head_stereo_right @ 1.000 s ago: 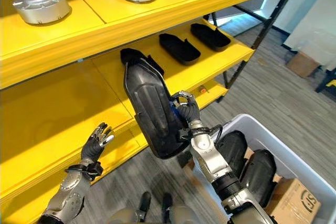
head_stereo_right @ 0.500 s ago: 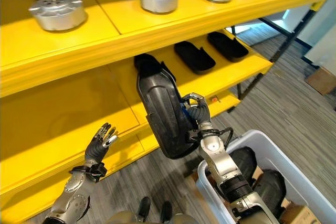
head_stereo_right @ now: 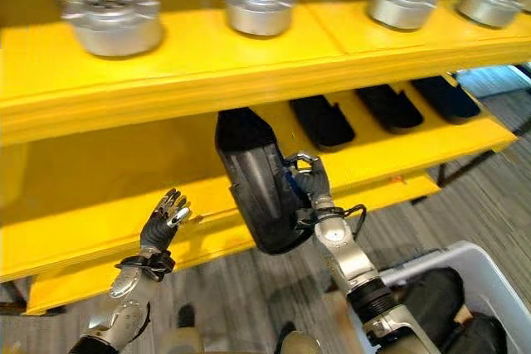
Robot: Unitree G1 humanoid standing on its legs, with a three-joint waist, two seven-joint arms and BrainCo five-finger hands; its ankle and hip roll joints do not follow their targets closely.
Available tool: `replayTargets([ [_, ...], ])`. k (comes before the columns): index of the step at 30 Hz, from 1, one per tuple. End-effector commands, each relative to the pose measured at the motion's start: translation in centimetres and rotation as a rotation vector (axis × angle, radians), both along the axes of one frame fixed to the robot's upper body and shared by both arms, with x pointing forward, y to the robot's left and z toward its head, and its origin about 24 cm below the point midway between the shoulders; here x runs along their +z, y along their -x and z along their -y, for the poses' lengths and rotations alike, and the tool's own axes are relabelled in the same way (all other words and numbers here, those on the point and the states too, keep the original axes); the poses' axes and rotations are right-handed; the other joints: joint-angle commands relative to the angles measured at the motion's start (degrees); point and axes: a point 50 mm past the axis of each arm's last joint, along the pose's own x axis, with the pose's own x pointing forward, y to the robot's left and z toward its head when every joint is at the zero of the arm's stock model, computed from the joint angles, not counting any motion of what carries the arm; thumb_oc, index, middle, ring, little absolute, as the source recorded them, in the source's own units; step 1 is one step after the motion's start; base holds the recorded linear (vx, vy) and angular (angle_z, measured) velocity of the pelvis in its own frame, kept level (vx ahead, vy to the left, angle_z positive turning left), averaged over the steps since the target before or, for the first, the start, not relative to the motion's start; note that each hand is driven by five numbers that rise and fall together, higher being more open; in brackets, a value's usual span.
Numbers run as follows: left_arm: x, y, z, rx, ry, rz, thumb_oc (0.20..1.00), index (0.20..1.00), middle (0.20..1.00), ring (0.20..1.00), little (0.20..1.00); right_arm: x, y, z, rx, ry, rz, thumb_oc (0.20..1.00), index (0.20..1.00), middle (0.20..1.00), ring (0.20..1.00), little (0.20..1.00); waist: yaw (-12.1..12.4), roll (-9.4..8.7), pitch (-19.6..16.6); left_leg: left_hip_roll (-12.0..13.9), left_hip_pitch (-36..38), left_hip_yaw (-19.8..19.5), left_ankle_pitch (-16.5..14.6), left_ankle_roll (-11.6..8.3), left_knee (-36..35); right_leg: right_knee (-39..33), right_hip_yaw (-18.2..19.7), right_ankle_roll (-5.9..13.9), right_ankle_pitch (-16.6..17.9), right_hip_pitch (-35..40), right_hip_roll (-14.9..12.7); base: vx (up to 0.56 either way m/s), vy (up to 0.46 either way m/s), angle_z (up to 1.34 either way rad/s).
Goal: Move parts from the plastic box to the shelf.
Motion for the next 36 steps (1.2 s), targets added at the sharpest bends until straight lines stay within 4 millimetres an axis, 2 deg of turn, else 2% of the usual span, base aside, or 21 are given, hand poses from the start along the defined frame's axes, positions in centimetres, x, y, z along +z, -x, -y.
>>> replayTargets([
  [1, 1.2, 0.3, -0.7, -0.015, -0.02, 0.068, 1.0, 1.0, 1.0, 1.0, 1.0, 2.6, -0.7, 0.2, -0.001, -0.051, 0.121, 0.2, 0.2, 0.2, 0.2, 0.2, 1.62, 0.33, -2.34, 1.06, 0.17, -1.82, -0.31, 1.83, 0.69, 5.31, 0.73, 0.58, -2.19, -0.34, 1.3, 0.15, 0.293, 0.5],
  [3, 1.2, 0.3, -0.9, -0.03, -0.039, 0.062, 1.0, 1.0, 1.0, 1.0, 1.0, 2.5, -1.0, 0.5, -0.022, -0.037, 0.112, 0.2, 0.2, 0.2, 0.2, 0.2, 2.79, 0.39, -2.46, -1.74, -1.51, -2.21, -2.01, 2.2, 3.28, 3.35, -0.88, 1.72, -1.27, 1.83, -0.74, 0.11, 0.237, 0.43],
  [8, 1.3, 0.5, -1.2, -0.048, -0.063, 0.061, 1.0, 1.0, 1.0, 1.0, 1.0, 2.7, -1.7, 0.5, -0.045, -0.043, 0.111, 0.2, 0.2, 0.2, 0.2, 0.2, 4.25, 0.18, -2.87, -4.01, -3.06, -3.28, -2.97, 2.61, 4.38, 1.07, -2.71, 2.61, -0.39, 3.6, -2.12, 0.08, 0.141, 0.44],
  [10, 1.7, 0.4, -1.2, -0.071, -0.081, 0.07, 1.0, 1.0, 1.0, 1.0, 1.0, 3.0, -3.1, -0.1, -0.065, -0.048, 0.096, 0.2, 0.2, 0.2, 0.2, 0.2, 6.62, -0.17, -2.7, -5.84, -4.93, -4.38, -3.31, 2.86, 5.07, -0.5, -4.47, 3.34, 0.36, 4.2, -2.95, 0.06, 0.113, 0.24],
  [11, 1.7, 0.4, -1.2, -0.071, -0.082, 0.07, 1.0, 1.0, 1.0, 1.0, 1.0, 3.0, -3.1, -0.1, -0.065, -0.048, 0.097, 0.2, 0.2, 0.2, 0.2, 0.2, 6.55, -0.21, -2.69, -5.88, -5.02, -4.44, -3.33, 2.88, 5.15, -0.54, -4.54, 3.36, 0.38, 4.21, -2.97, 0.03, 0.062, 0.21],
  [14, 2.2, 0.2, -1.1, -0.093, -0.081, 0.085, 1.0, 1.0, 1.0, 1.0, 1.0, 4.3, -5.4, -1.2, -0.088, -0.091, 0.089, 0.2, 0.2, 0.2, 0.2, 0.2, 9.62, -0.4, -1.33, -7.18, -8.06, -5.65, -3.72, 3.27, 6.35, -1.26, -5.84, 3.66, 0.7, 3.33, -3.39, -0.01, 0.034, 0.33],
  [15, 2.3, 0.2, -1.1, -0.093, -0.081, 0.085, 1.0, 1.0, 1.0, 1.0, 1.0, 4.4, -5.4, -1.2, -0.088, -0.091, 0.09, 0.2, 0.2, 0.2, 0.2, 0.2, 9.52, -0.42, -1.43, -7.24, -8.26, -5.75, -3.55, 3.32, 6.27, -1.36, -5.95, 3.68, 0.85, 3.21, -3.4, -0.03, 0.006, 0.28],
  [17, 2.7, 0.0, -1.1, -0.106, -0.088, 0.099, 1.0, 1.0, 1.0, 1.0, 1.0, 5.7, -6.8, -0.9, -0.135, -0.07, 0.106, 0.2, 0.2, 0.2, 0.2, 0.2, 10.98, -0.28, -0.34, -7.64, -9.93, -6.35, -3.57, 3.32, 7.1, -1.07, -6.45, 3.59, 0.77, 2.45, -3.49, -0.06, -0.004, 0.21],
  [20, 3.7, -0.7, -0.5, -0.146, -0.096, 0.137, 1.0, 1.0, 1.0, 1.0, 1.0, 8.7, -9.2, 0.3, -0.23, -0.084, 0.135, 0.2, 0.2, 0.2, 0.2, 0.2, 12.9, 0.75, 2.53, -8.49, -13.31, -7.83, -3.21, 3.5, 8.45, 0.55, -7.61, 3.26, 0.57, -0.39, -3.79, -0.1, 0.006, 0.26],
  [21, 3.7, -0.7, -0.5, -0.146, -0.096, 0.137, 1.0, 1.0, 1.0, 1.0, 1.0, 8.7, -9.2, 0.3, -0.23, -0.084, 0.135, 0.2, 0.2, 0.2, 0.2, 0.2, 12.9, 0.75, 2.52, -8.49, -13.32, -7.83, -3.22, 3.5, 8.46, 0.56, -7.61, 3.26, 0.57, -0.4, -3.79, -0.15, 0.013, 0.22],
  [22, 4.4, -1.2, -0.2, -0.158, -0.098, 0.169, 1.0, 1.0, 1.0, 1.0, 1.0, 10.2, -10.4, 1.7, -0.302, -0.1, 0.133, 0.2, 0.2, 0.2, 0.2, 0.2, 13.58, 1.67, 4.55, -9.0, -15.43, -8.44, -3.15, 3.62, 9.9, 2.33, -7.84, 3.04, 0.25, -2.48, -4.1, -0.13, 0.02, 0.14],
  [25, 5.0, -1.7, 0.3, -0.178, -0.103, 0.197, 1.0, 1.0, 1.0, 1.0, 1.0, 11.8, -11.5, 3.4, -0.385, -0.118, 0.116, 0.2, 0.2, 0.2, 0.2, 0.2, 13.88, 2.48, 6.51, -8.91, -16.86, -8.23, -4.89, 3.41, 12.42, 5.12, -7.01, 2.92, -1.5, -4.21, -4.42, -0.07, 0.008, 0.12],
  [26, 5.3, -1.9, 0.6, -0.188, -0.097, 0.209, 1.0, 1.0, 1.0, 1.0, 1.0, 12.4, -11.7, 4.0, -0.406, -0.118, 0.117, 0.2, 0.2, 0.2, 0.2, 0.2, 13.92, 3.08, 7.49, -9.11, -18.18, -8.15, -3.99, 3.92, 13.35, 6.15, -7.03, 2.5, -0.81, -5.75, -4.78, -0.18, 0.086, 0.09],
  [27, 5.2, -2.0, 0.9, -0.197, -0.093, 0.208, 1.0, 1.0, 1.0, 1.0, 1.0, 13.0, -12.0, 4.7, -0.438, -0.113, 0.113, 0.2, 0.2, 0.2, 0.2, 0.2, 13.92, 3.42, 8.26, -9.12, -19.26, -7.98, -4.29, 3.97, 14.62, 7.45, -6.53, 2.36, -1.21, -6.96, -4.93, -0.11, 0.055, -0.03],
  [28, 5.3, -2.1, 1.0, -0.205, -0.088, 0.21, 1.0, 1.0, 1.0, 1.0, 1.0, 13.3, -12.1, 5.4, -0.463, -0.11, 0.106, 0.2, 0.2, 0.2, 0.2, 0.2, 13.93, 3.55, 8.68, -8.97, -19.36, -7.86, -5.88, 3.66, 15.8, 8.41, -5.85, 2.57, -2.61, -7.08, -4.85, -0.1, 0.057, -0.12],
  [29, 5.4, -2.1, 1.2, -0.211, -0.079, 0.218, 1.0, 1.0, 1.0, 1.0, 1.0, 13.9, -12.3, 6.0, -0.477, -0.109, 0.108, 0.2, 0.2, 0.2, 0.2, 0.2, 13.82, 4.14, 9.41, -9.09, -20.63, -7.57, -5.01, 4.1, 16.69, 9.39, -6.0, 2.12, -1.98, -8.43, -5.11, -0.03, 0.025, -0.09],
  [30, 5.5, -2.1, 1.4, -0.217, -0.075, 0.221, 1.0, 1.0, 1.0, 1.0, 1.0, 14.5, -12.4, 6.7, -0.503, -0.094, 0.109, 0.2, 0.2, 0.2, 0.2, 0.2, 13.57, 4.2, 10.01, -8.85, -20.98, -7.41, -6.71, 3.67, 18.22, 10.78, -5.24, 2.47, -3.24, -8.91, -5.21, -0.18, 0.108, -0.1],
  [31, 5.6, -2.2, 1.6, -0.223, -0.071, 0.227, 1.0, 1.0, 1.0, 1.0, 1.0, 15.2, -12.5, 7.2, -0.523, -0.069, 0.116, 0.2, 0.2, 0.2, 0.2, 0.2, 13.51, 4.78, 10.72, -8.77, -22.49, -7.01, -5.83, 4.01, 19.28, 12.08, -5.32, 2.18, -2.51, -10.72, -5.59, -0.11, 0.08, -0.08],
  [33, 5.6, -2.2, 2.0, -0.232, -0.058, 0.231, 1.0, 1.0, 1.0, 1.0, 1.0, 16.1, -12.6, 7.8, -0.548, -0.022, 0.123, 0.2, 0.2, 0.2, 0.2, 0.2, 13.21, 5.03, 11.46, -8.53, -23.75, -6.35, -6.56, 4.19, 21.0, 14.33, -3.97, 2.18, -3.16, -12.88, -5.64, -0.09, 0.071, -0.12],
  [35, 5.7, -2.3, 2.3, -0.243, -0.064, 0.237, 1.0, 1.0, 1.0, 1.0, 1.0, 17.2, -12.5, 9.1, -0.592, 0.004, 0.135, 0.2, 0.2, 0.2, 0.2, 0.2, 12.87, 5.3, 12.46, -8.38, -24.71, -6.18, -8.82, 4.0, 23.8, 17.4, -2.67, 2.52, -4.77, -14.48, -5.9, -0.05, 0.034, -0.2],
  [36, 5.8, -2.3, 2.5, -0.25, -0.061, 0.24, 1.0, 1.0, 1.0, 1.0, 1.0, 17.7, -12.4, 9.3, -0.601, 0.005, 0.147, 0.2, 0.2, 0.2, 0.2, 0.2, 12.69, 5.58, 12.88, -8.38, -25.82, -5.93, -7.86, 4.39, 24.4, 18.1, -2.81, 2.09, -4.27, -15.66, -6.1, -0.07, 0.04, -0.23],
])
